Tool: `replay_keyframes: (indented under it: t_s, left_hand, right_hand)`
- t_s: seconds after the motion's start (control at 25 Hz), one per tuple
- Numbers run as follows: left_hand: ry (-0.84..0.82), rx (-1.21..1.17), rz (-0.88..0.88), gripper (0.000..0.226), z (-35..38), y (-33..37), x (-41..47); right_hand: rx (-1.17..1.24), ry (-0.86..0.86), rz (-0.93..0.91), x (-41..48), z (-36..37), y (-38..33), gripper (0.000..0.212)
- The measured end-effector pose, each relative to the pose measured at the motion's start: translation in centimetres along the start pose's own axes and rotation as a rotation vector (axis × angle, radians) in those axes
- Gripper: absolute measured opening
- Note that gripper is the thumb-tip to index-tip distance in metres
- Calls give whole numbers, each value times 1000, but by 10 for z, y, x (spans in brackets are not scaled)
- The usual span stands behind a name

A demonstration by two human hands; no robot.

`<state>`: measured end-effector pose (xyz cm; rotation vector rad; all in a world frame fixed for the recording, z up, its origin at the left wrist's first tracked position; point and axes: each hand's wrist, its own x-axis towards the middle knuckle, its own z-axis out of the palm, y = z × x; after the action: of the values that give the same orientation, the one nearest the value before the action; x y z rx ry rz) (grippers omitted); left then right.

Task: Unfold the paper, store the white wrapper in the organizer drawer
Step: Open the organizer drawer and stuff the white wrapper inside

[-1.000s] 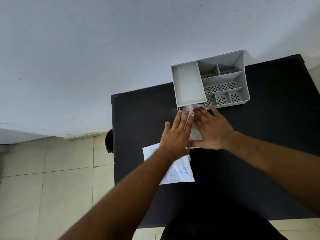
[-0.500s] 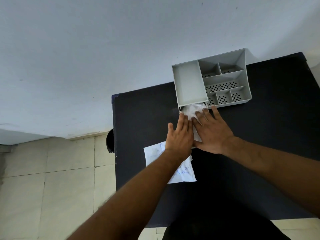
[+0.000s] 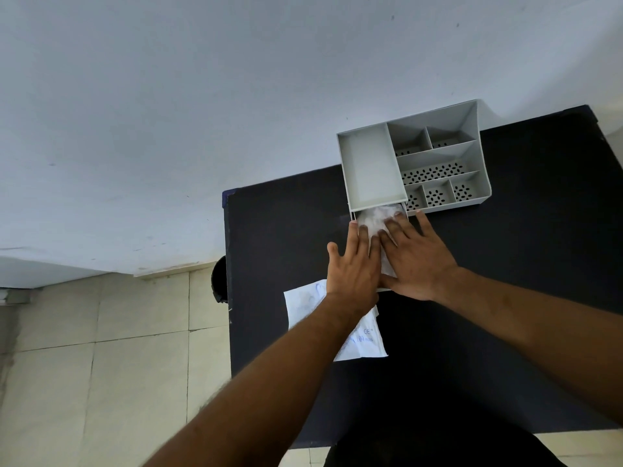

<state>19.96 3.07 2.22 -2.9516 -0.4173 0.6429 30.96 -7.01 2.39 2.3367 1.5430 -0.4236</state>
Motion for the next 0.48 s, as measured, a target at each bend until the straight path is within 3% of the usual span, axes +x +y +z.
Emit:
replay_keyframes:
  t_s: [0.28, 0.48]
  left_hand:
    - [-14, -31, -54, 103, -7, 6, 5]
    - [-38, -50, -67, 91, -7, 7, 16]
  right_hand:
    - [16, 36, 17, 2, -4, -6, 97]
    - [14, 24, 10, 4, -3, -1, 90]
